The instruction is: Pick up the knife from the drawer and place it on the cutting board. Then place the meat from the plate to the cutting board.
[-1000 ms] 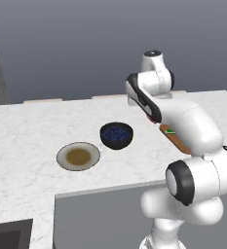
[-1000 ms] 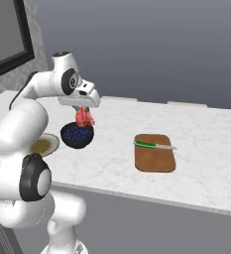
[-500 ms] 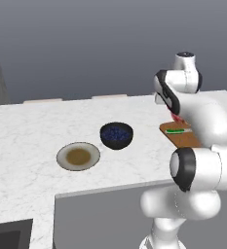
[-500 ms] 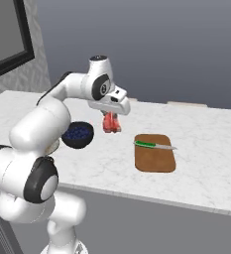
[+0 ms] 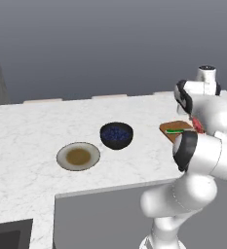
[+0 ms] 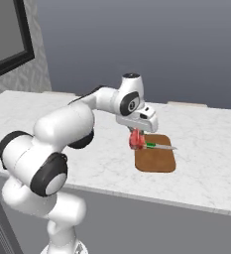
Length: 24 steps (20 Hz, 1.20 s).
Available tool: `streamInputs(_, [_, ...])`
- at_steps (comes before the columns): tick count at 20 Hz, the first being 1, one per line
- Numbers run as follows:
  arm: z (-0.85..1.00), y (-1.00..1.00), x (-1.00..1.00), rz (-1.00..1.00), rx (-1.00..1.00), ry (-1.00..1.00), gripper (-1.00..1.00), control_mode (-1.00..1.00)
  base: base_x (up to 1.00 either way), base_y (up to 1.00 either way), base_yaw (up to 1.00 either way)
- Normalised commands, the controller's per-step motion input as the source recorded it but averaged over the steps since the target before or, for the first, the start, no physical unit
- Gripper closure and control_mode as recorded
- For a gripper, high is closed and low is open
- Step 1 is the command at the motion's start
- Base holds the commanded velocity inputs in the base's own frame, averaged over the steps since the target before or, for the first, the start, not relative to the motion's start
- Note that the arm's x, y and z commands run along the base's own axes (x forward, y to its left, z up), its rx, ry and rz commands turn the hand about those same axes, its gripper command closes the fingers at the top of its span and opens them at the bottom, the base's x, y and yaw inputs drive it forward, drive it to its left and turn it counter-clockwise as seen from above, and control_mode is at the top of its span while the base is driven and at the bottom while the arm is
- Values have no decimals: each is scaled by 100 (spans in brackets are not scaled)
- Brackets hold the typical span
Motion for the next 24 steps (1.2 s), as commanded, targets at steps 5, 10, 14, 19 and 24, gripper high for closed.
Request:
streamInputs(5, [-60, -55, 6, 0, 2, 16, 100, -100, 0, 0, 0])
streamInputs(10, [-45, 6, 51, 0, 0, 17, 100, -100, 0, 0, 0])
streamInputs(14, [-27, -1, 43, 0, 0, 6, 100, -100, 0, 0, 0])
streamInputs(19, [-33, -4, 24, 0, 0, 0, 100, -100, 0, 0, 0])
streamInputs(24, [-37, -11, 11, 0, 1, 0, 100, -100, 0, 0, 0])
